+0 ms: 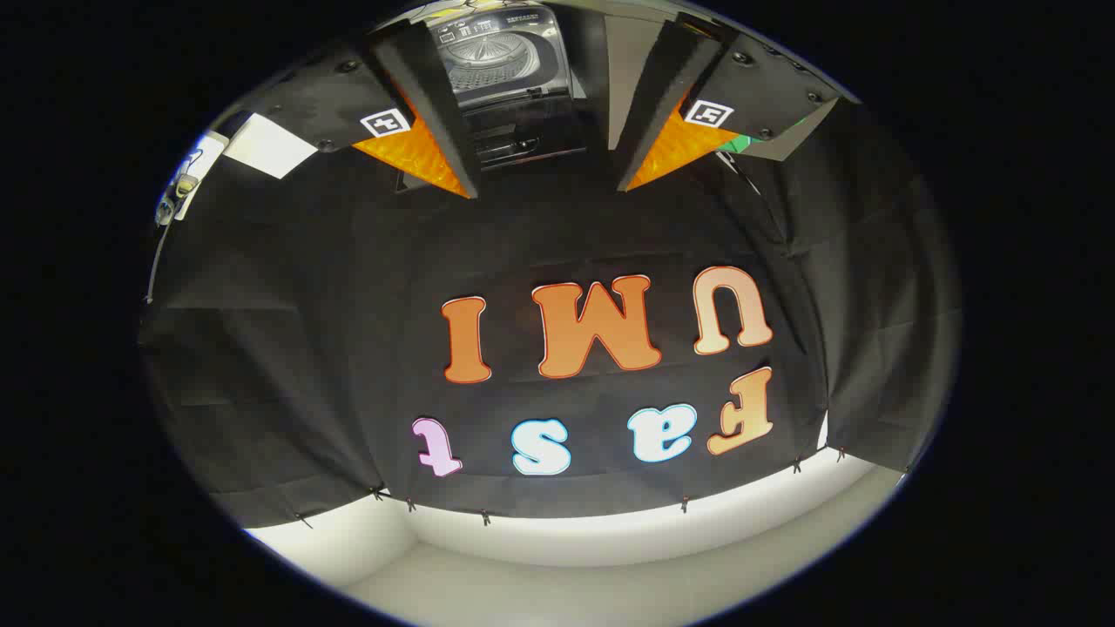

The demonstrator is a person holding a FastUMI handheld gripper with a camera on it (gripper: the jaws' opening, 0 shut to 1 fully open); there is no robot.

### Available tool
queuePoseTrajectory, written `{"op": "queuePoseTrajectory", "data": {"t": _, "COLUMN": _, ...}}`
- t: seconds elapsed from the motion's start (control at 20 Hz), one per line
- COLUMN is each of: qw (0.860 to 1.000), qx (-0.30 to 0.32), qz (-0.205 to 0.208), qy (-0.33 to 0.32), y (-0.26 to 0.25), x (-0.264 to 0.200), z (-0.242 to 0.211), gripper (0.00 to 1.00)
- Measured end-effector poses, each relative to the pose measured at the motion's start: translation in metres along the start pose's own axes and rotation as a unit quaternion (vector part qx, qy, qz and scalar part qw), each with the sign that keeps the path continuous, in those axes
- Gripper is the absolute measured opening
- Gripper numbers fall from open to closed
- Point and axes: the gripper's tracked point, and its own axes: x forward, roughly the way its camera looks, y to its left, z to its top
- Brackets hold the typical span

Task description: Put the clothes into the washing machine and then close the washing machine lid.

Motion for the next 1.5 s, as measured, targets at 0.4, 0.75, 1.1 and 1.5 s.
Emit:
{"op": "queuePoseTrajectory", "data": {"t": 0.4, "qw": 1.000, "qx": -0.010, "qz": 0.007, "qy": 0.007, "y": 0.006, "x": 0.000, "z": -0.010, "gripper": 0.99}}
{"op": "queuePoseTrajectory", "data": {"t": 0.75, "qw": 1.000, "qx": -0.008, "qz": 0.000, "qy": 0.003, "y": 0.000, "x": -0.003, "z": -0.009, "gripper": 0.98}}
{"op": "queuePoseTrajectory", "data": {"t": 1.1, "qw": 1.000, "qx": -0.006, "qz": 0.004, "qy": 0.006, "y": 0.008, "x": -0.004, "z": -0.014, "gripper": 0.98}}
{"op": "queuePoseTrajectory", "data": {"t": 1.5, "qw": 0.997, "qx": -0.022, "qz": 0.061, "qy": 0.048, "y": 0.076, "x": 0.010, "z": -0.057, "gripper": 0.99}}
